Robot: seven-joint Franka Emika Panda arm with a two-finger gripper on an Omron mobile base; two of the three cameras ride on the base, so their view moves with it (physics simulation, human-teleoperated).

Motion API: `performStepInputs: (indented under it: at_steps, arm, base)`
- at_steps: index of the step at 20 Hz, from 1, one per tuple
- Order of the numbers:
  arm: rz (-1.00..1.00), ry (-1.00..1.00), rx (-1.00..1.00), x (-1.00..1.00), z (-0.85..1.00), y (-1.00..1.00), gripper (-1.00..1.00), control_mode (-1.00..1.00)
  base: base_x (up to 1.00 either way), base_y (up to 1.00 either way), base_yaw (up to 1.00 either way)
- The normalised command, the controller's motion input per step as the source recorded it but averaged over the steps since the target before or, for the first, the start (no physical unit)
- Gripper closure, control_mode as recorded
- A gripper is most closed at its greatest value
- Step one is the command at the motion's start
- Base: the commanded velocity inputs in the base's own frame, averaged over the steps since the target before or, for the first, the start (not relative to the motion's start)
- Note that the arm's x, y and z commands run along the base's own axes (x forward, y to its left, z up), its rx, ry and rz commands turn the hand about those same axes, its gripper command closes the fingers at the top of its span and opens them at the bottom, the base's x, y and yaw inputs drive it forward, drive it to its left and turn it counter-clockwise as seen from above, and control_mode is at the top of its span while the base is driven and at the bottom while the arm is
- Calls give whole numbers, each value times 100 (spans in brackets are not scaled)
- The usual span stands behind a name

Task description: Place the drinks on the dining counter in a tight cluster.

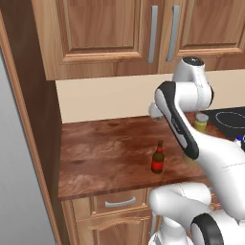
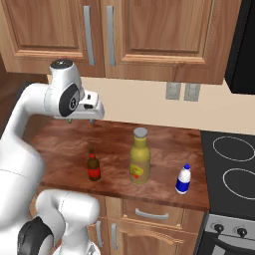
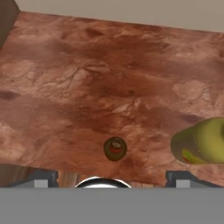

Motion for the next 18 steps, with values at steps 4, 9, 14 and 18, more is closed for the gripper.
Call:
performStepInputs:
  at_steps: [4, 9, 14, 18]
  arm:
    - [-2, -3, 0, -31, -17, 9, -100, -100]
    - [-10, 0, 0, -24, -17, 4, -100, -100]
    - [-7, 7, 1, -14, -18, 0, -100, -100]
    - [-2, 7, 5, -12, -17, -1, -100, -100]
  base:
    - [0, 0, 0]
    - [0, 0, 0]
    - [0, 0, 0]
    - [0, 0, 0]
